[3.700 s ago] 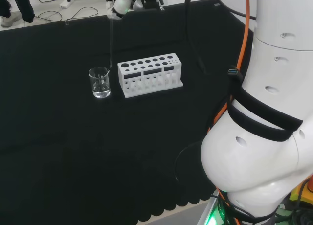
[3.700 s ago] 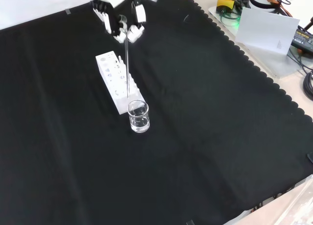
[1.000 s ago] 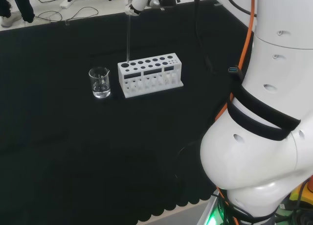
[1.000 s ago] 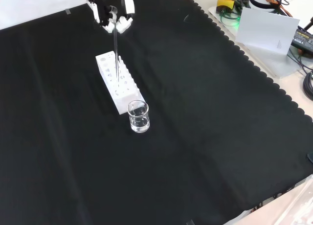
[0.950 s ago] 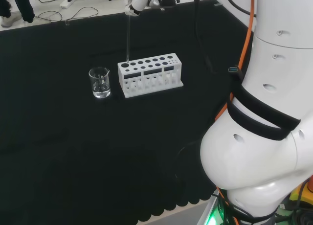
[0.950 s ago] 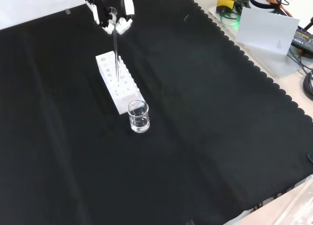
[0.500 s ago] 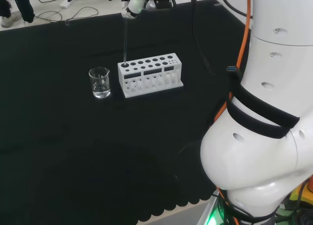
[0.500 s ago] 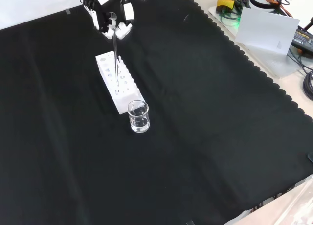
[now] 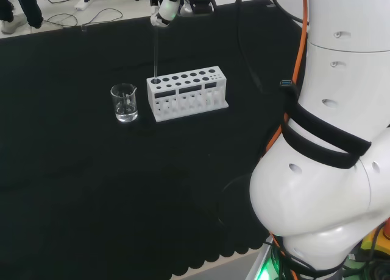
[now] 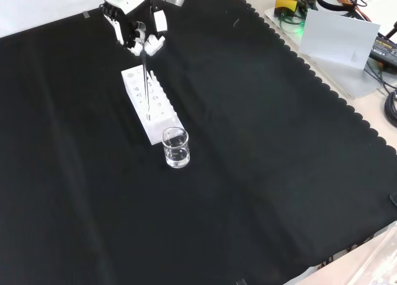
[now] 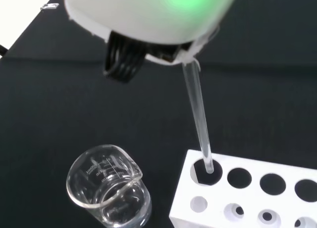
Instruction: Put the glass rod back on the white test tube rack.
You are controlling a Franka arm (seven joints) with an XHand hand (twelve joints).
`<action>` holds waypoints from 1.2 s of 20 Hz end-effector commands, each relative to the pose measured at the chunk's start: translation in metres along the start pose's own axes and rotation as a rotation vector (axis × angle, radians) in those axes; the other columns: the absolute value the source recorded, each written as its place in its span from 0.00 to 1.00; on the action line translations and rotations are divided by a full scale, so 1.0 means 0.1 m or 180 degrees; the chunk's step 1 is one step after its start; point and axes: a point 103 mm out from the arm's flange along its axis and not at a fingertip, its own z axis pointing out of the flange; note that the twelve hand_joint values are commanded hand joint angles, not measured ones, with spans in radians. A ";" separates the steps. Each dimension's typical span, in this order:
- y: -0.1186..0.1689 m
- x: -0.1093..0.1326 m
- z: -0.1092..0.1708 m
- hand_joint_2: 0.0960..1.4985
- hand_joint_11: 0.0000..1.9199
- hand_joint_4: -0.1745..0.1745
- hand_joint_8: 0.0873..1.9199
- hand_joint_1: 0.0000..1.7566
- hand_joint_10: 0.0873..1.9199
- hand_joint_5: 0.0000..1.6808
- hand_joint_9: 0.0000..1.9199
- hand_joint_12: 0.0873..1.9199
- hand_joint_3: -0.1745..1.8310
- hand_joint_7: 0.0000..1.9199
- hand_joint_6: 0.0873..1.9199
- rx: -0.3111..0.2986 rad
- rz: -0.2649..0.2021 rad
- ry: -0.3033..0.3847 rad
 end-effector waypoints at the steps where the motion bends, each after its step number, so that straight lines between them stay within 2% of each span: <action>1: 0.04 -0.05 0.13 0.25 0.93 0.00 0.37 0.70 0.28 0.81 1.00 0.32 0.59 0.87 0.32 0.0103 0.0028 -0.0034; 9: 0.06 -0.14 0.31 0.25 0.93 0.00 0.37 0.70 0.28 0.81 0.99 0.32 0.59 0.87 0.33 0.0177 0.0056 -0.0019; 24: 0.06 -0.20 0.46 0.25 0.93 0.00 0.37 0.70 0.28 0.81 0.99 0.32 0.59 0.87 0.33 0.0248 0.0079 0.0059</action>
